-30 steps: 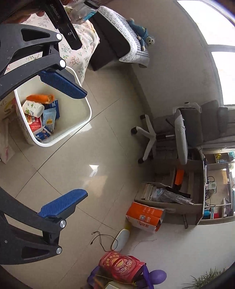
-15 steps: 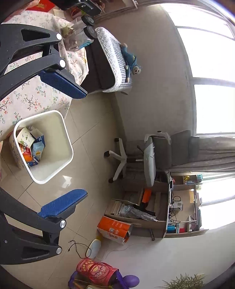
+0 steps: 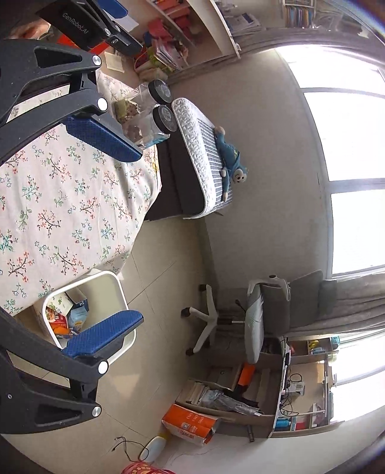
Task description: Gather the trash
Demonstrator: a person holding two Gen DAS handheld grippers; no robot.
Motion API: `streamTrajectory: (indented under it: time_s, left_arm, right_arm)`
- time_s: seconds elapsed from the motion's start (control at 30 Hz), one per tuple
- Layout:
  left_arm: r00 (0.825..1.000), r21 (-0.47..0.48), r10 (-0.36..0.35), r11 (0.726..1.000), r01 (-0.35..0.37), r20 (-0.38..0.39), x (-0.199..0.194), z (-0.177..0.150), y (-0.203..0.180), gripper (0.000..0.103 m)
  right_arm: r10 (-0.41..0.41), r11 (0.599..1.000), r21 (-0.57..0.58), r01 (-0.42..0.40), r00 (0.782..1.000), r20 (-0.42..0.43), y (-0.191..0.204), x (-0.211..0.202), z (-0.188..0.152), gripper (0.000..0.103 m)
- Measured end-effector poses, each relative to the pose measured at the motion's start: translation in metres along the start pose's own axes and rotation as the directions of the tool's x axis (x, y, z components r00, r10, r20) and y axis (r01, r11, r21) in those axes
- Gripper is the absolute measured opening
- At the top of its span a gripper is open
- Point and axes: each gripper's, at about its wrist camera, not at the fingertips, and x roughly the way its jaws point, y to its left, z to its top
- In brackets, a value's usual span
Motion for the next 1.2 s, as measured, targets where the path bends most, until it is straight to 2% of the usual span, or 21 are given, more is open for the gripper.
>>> streamTrajectory:
  time_s: [0.3,0.8,1.2]
  left_arm:
    - [0.996,-0.033,0.007,0.999,-0.010,-0.090,0.014,-0.004,0.023,0.097]
    - [0.997,-0.001,0.016,1.000,-0.016,-0.072,0.009,-0.006,0.016,0.097]
    - [0.998,0.000,-0.015,1.000,0.015,-0.065,0.008,-0.005,0.000,0.097]
  right_arm:
    - [0.002,0.999,-0.045,-0.002,1.000,-0.011,0.027,0.008,-0.003,0.096]
    - [0.011,0.998,-0.059,-0.013,0.999,-0.037,0.030,0.013,-0.004,0.096]
    - [-0.010,0.997,-0.073,0.011,1.000,0.006,0.017,0.007,-0.002,0.096]
